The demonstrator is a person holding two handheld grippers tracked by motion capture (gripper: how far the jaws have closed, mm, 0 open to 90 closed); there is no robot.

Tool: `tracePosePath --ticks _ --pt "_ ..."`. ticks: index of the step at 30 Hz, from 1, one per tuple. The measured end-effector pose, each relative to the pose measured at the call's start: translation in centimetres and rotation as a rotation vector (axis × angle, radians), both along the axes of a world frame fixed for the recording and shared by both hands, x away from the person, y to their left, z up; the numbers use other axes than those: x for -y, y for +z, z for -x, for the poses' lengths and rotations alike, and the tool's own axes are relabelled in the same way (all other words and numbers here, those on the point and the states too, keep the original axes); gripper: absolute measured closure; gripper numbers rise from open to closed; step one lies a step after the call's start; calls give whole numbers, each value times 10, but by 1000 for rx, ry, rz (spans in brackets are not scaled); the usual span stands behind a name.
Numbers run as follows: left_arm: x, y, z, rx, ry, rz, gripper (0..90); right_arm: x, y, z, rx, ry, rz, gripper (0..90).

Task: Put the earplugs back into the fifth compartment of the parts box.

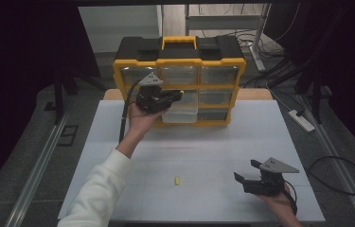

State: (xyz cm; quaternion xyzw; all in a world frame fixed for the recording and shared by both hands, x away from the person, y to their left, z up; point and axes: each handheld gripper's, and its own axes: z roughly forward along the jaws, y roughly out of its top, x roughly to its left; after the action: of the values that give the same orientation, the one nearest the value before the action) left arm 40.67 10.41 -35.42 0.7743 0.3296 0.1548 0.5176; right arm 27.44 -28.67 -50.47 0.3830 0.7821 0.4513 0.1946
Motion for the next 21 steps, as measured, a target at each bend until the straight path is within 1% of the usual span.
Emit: tracePosePath --ticks 2,5,8,9,10,11,12,13,14,15,18,21 --pt "2 -1 -3 -1 7 -18 793 0 0 0 1 1 0 155" --pt "3 -2 -5 -6 11 -18 789 0 0 0 2 3 -1 156" --pt "5 -5 -8 -9 16 -32 781 0 0 0 1 4 -2 155" --pt "6 -5 -8 -3 30 -40 765 0 0 -1 1 4 -2 155" --pt "7 -6 -7 13 65 -55 656 0 0 0 1 5 -2 155" --pt "9 -6 -6 26 94 -64 479 0 0 0 0 6 -2 155" --pt "9 -6 -6 21 95 -67 359 0 0 0 0 7 0 155" --pt "9 -6 -6 21 95 -67 287 0 0 0 0 7 0 155" --pt "9 -6 -7 0 69 -61 260 0 0 0 1 8 3 155" --pt "8 -7 -7 -6 63 -60 242 0 0 0 0 8 3 155" --pt "6 -7 -7 -19 62 -58 216 0 -1 -1 -2 6 3 155" --pt "3 -7 -6 -21 57 -42 212 0 -1 -1 -2 6 6 155"
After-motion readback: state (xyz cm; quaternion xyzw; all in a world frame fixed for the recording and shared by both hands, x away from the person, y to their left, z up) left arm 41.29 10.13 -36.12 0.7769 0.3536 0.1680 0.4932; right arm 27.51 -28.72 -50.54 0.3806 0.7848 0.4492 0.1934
